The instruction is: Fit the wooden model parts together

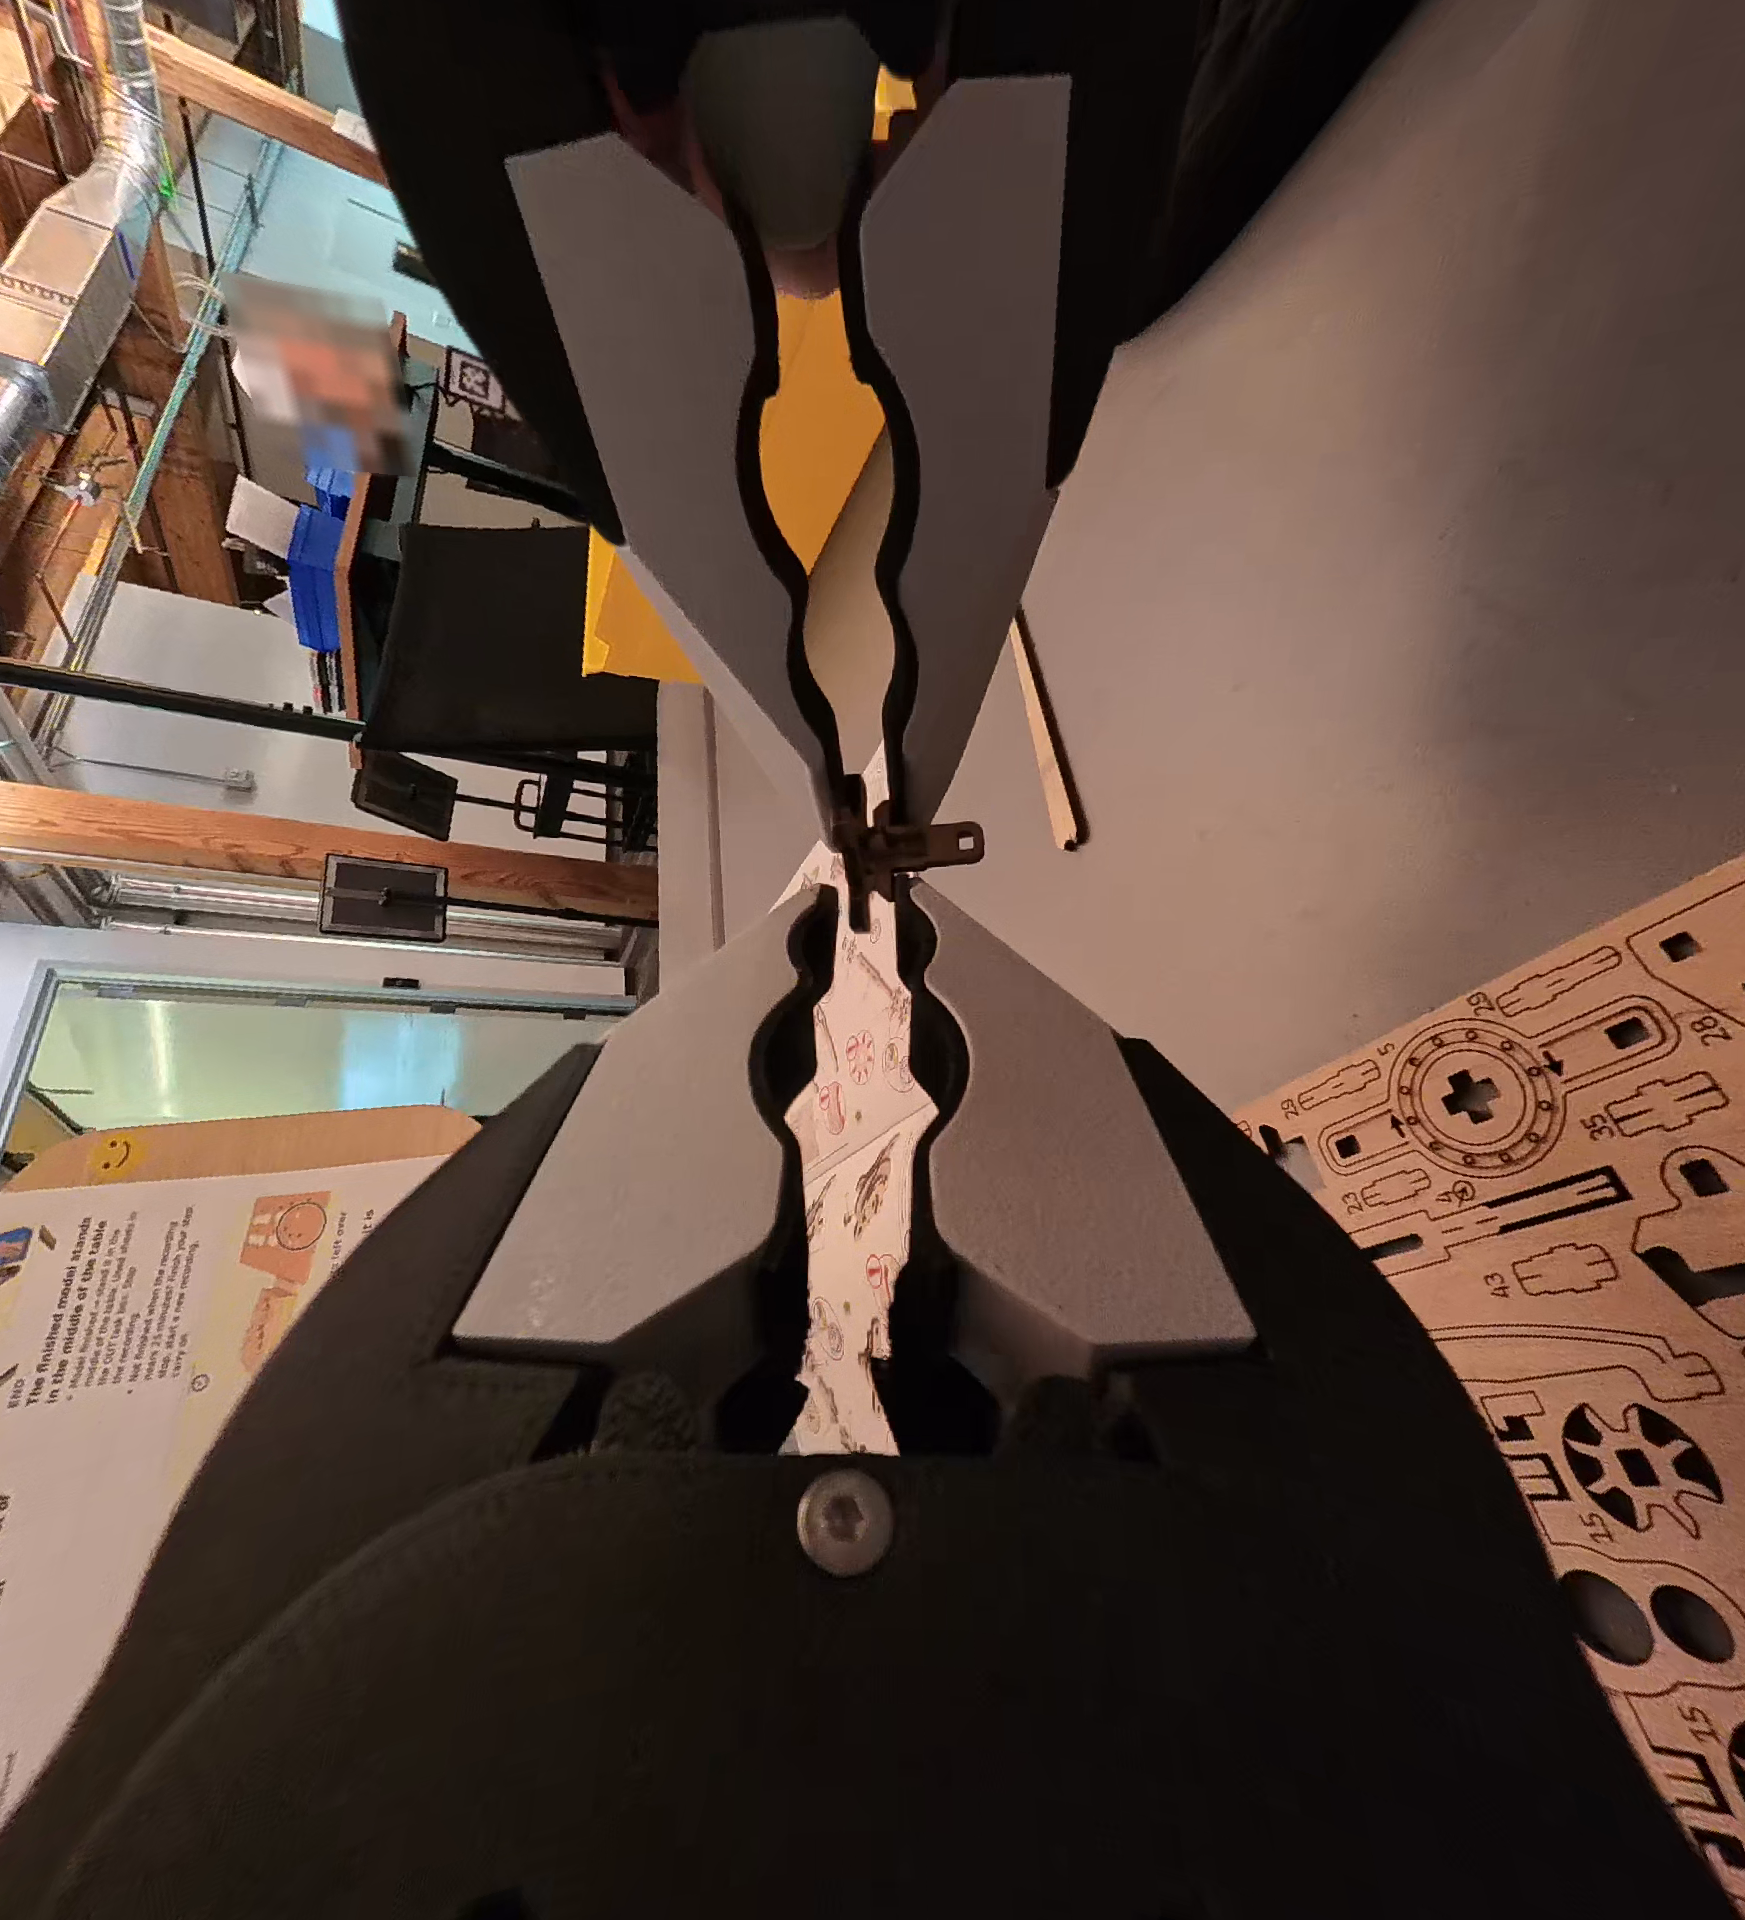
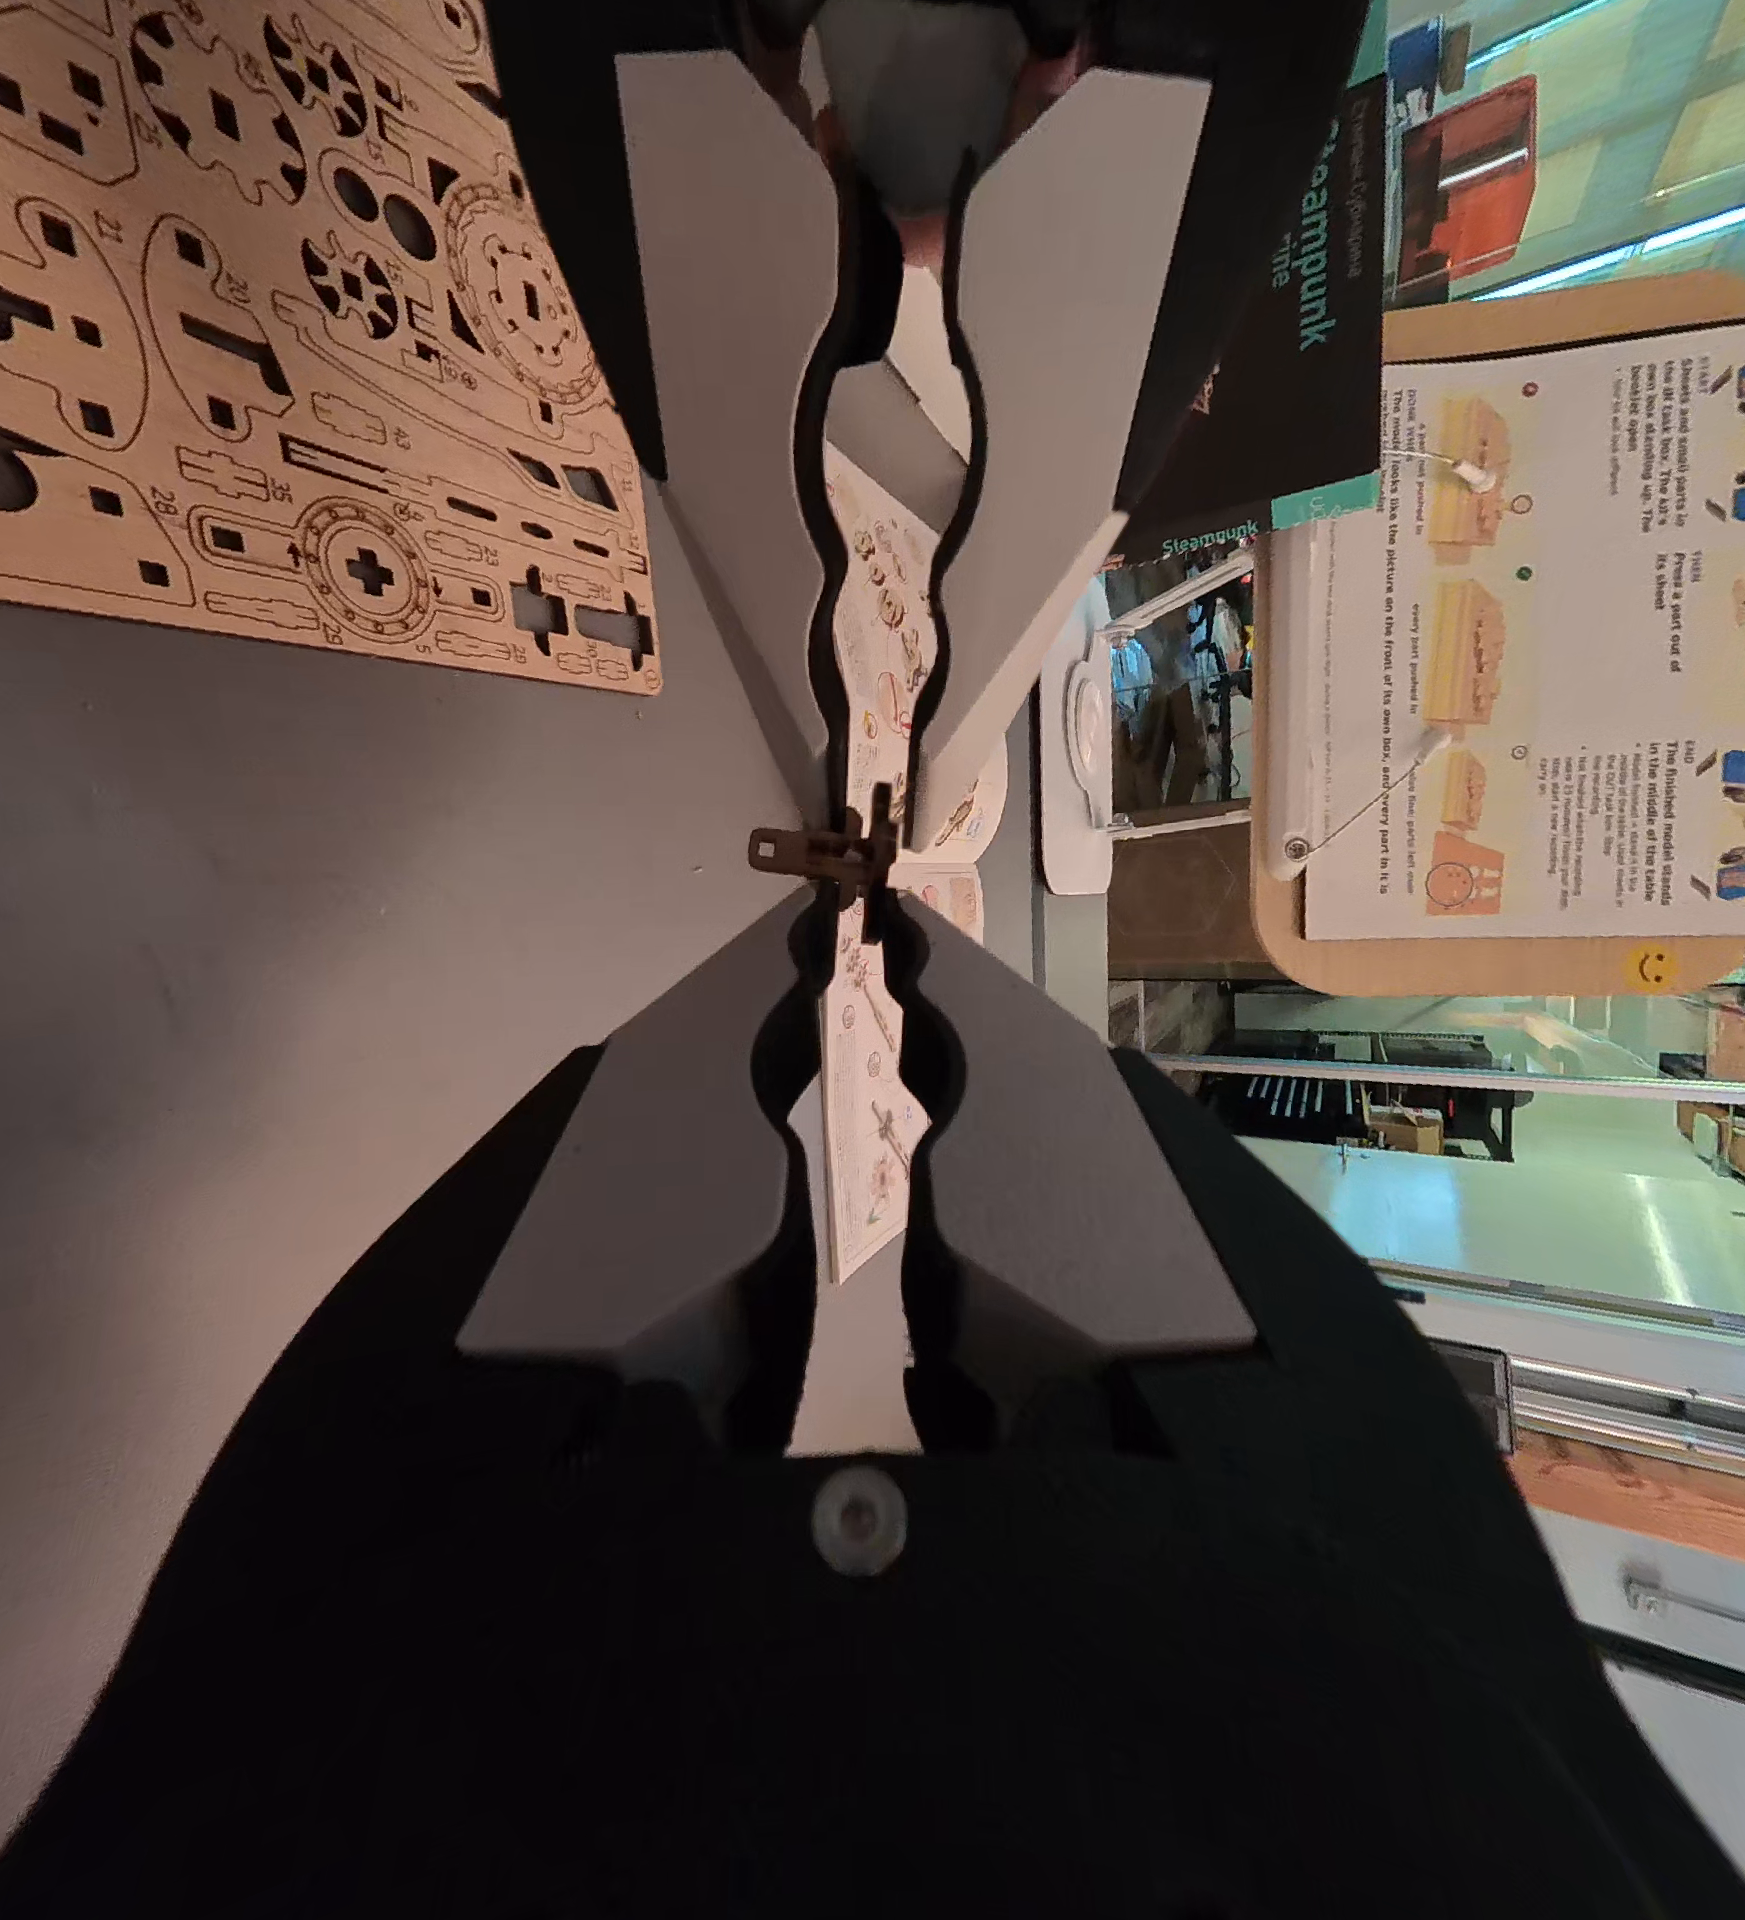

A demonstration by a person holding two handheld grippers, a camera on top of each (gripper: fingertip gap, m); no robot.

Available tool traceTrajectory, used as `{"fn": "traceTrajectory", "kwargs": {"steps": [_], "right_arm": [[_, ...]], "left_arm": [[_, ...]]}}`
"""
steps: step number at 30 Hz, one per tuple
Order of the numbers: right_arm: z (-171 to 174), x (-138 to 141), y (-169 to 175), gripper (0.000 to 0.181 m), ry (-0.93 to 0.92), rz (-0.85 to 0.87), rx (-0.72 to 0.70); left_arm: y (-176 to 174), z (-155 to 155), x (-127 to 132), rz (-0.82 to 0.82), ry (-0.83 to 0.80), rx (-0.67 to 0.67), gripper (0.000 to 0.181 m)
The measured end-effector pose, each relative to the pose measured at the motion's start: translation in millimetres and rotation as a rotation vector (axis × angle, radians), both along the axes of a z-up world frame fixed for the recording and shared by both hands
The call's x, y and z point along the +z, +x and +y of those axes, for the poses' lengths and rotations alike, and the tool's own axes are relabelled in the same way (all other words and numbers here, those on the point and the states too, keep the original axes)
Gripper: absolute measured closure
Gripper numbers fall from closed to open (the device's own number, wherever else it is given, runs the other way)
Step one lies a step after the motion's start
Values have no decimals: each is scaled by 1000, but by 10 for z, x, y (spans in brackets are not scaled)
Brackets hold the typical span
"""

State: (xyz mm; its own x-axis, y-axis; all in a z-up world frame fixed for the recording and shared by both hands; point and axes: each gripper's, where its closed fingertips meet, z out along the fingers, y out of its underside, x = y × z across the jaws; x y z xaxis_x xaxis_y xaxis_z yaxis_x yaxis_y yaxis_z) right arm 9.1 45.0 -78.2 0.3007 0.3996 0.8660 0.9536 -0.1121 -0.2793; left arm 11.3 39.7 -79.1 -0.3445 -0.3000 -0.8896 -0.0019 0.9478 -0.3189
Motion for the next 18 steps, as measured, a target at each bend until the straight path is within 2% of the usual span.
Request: {"fn": "traceTrajectory", "kwargs": {"steps": [18], "right_arm": [[77,-122,69,174,-38,-27,-104]], "left_arm": [[62,93,-123,49,73,110,175]]}}
